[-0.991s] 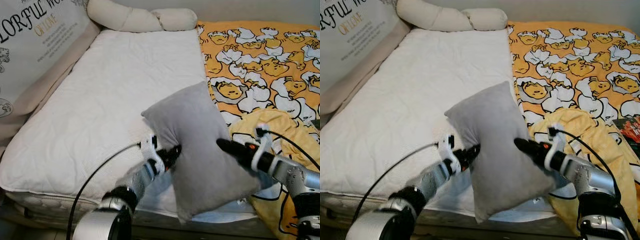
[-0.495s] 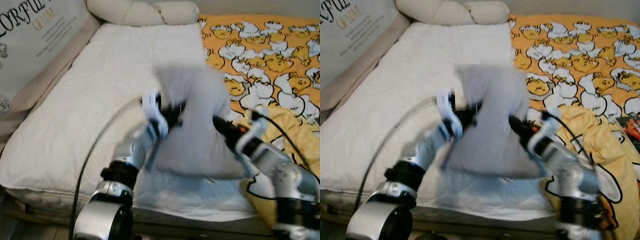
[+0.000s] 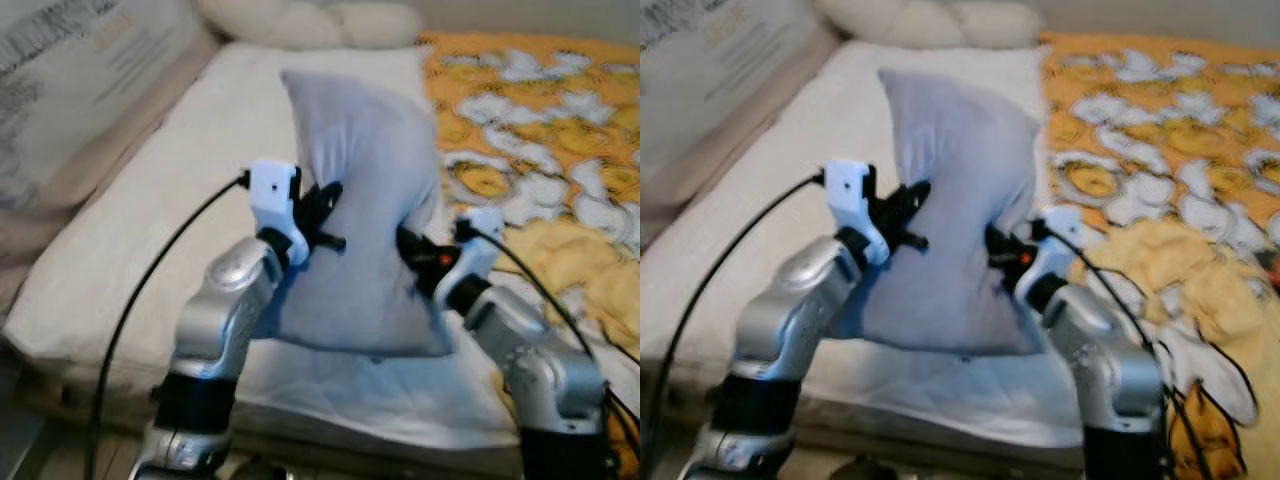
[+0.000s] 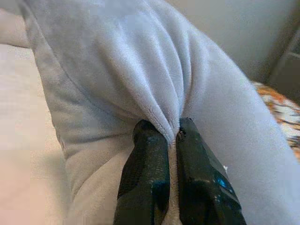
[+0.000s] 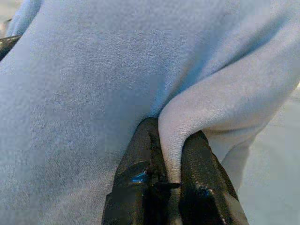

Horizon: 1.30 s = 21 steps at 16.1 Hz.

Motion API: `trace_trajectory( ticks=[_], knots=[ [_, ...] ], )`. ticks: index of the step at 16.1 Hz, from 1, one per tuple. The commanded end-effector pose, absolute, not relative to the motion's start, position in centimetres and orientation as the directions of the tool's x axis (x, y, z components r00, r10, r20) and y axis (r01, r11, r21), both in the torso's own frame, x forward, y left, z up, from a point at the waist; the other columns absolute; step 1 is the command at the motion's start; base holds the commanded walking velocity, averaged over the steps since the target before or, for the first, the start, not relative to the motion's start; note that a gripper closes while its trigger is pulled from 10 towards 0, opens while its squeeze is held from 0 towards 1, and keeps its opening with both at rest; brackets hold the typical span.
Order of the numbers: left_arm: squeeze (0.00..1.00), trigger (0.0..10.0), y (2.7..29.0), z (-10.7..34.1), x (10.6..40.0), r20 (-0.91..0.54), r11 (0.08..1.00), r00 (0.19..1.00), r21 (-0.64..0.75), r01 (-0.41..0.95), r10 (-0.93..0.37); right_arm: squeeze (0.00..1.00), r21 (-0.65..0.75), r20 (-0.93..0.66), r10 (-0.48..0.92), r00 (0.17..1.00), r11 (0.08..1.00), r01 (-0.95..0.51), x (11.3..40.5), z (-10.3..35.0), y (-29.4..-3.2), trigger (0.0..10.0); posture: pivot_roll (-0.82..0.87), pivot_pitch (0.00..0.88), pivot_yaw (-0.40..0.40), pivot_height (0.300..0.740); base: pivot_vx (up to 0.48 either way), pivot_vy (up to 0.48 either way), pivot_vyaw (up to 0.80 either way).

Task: Clean up the room

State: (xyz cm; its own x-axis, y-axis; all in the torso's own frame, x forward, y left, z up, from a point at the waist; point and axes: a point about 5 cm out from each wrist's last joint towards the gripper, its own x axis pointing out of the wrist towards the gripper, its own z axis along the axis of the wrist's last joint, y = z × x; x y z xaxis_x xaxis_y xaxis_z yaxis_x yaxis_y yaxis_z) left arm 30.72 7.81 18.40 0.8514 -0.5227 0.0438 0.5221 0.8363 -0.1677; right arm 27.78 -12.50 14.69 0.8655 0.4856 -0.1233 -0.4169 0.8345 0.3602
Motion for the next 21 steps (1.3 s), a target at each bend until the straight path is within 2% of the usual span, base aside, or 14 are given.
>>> trace_trajectory(
  ticks=[1, 2, 7, 10, 14, 21],
  knots=[
    [0.0, 10.0, 7.1, 18.4, 30.1, 0.018, 0.831, 0.84, -0.138, 0.539, -0.542, 0.0, 0.339, -0.028, 0.568, 0.823, 0.78, -0.526, 27.2, 16.6, -10.1, 10.0, -0.03, 0.0, 0.031, 0.74, 0.0, 0.0, 0.8],
    [0.0, 10.0, 8.1, 18.2, 30.0, 0.009, 0.866, 0.872, -0.109, 0.487, -0.489, 0.0, 0.334, -0.027, 0.571, 0.82, 0.779, -0.531, 27.1, 16.5, -9.7, 10.0, -0.03, 0.0, 0.028, 0.74, 0.0, 0.0, 0.8],
    [0.0, 10.0, 10.2, 18.0, 29.0, -0.01, 0.926, 0.926, -0.043, 0.376, -0.377, 0.0, 0.325, -0.044, 0.56, 0.827, 0.791, -0.518, 27.3, 16.0, -9.6, 10.0, 0.0, 0.0, -0.003, 0.74, 0.0, 0.0, 0.8],
    [0.0, 10.0, 10.6, 18.1, 28.6, -0.018, 0.938, 0.939, 0.034, 0.345, -0.345, 0.0, 0.327, -0.092, 0.589, 0.803, 0.78, -0.534, 27.3, 15.0, -10.0, 10.0, 0.02, 0.0, -0.008, 0.74, 0.0, 0.0, 0.8],
    [0.0, 10.0, 10.7, 17.4, 28.0, -0.03, 0.945, 0.948, 0.069, 0.319, -0.318, 0.0, 0.341, -0.14, 0.597, 0.79, 0.778, -0.527, 27.4, 13.6, -10.4, 10.0, 0.03, 0.0, -0.013, 0.74, 0.0, 0.0, 0.8],
    [0.0, 10.0, 11.2, 16.8, 27.5, -0.051, 0.936, 0.942, 0.101, 0.336, -0.332, 0.0, 0.35, -0.18, 0.542, 0.821, 0.815, -0.461, 25.9, 12.3, -12.1, 10.0, 0.0, 0.0, 0.066, 0.74, 0.0, 0.0, 0.8]
  ],
)
